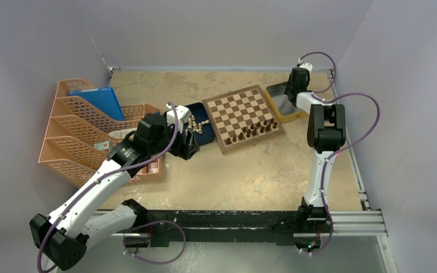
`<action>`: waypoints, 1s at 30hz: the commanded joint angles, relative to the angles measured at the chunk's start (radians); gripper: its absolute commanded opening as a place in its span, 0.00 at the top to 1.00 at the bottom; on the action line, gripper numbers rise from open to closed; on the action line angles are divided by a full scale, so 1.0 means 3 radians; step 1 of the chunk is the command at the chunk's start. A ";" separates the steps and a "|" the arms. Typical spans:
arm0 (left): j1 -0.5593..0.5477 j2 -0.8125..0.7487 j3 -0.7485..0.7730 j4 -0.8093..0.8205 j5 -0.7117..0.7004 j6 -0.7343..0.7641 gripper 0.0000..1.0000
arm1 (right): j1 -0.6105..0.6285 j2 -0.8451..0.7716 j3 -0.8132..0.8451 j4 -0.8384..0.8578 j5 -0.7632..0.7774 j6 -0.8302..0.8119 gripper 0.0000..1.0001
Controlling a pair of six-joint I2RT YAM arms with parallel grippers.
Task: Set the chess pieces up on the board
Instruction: Pick up the chess piece from the storage box.
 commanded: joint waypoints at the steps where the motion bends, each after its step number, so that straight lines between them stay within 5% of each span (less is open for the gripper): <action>1: -0.0001 -0.0003 0.0022 0.0063 -0.0048 0.0065 0.32 | -0.0009 0.0101 0.0202 0.0110 0.0036 0.0096 0.59; 12: -0.0001 -0.0018 0.0024 0.0066 -0.0056 0.0066 0.32 | -0.0005 0.0196 0.0208 0.0092 0.0152 0.0126 0.61; 30: -0.0001 -0.0104 0.0014 0.0066 0.0020 0.0045 0.32 | -0.0010 -0.0339 -0.0183 0.0042 0.0185 0.0205 0.89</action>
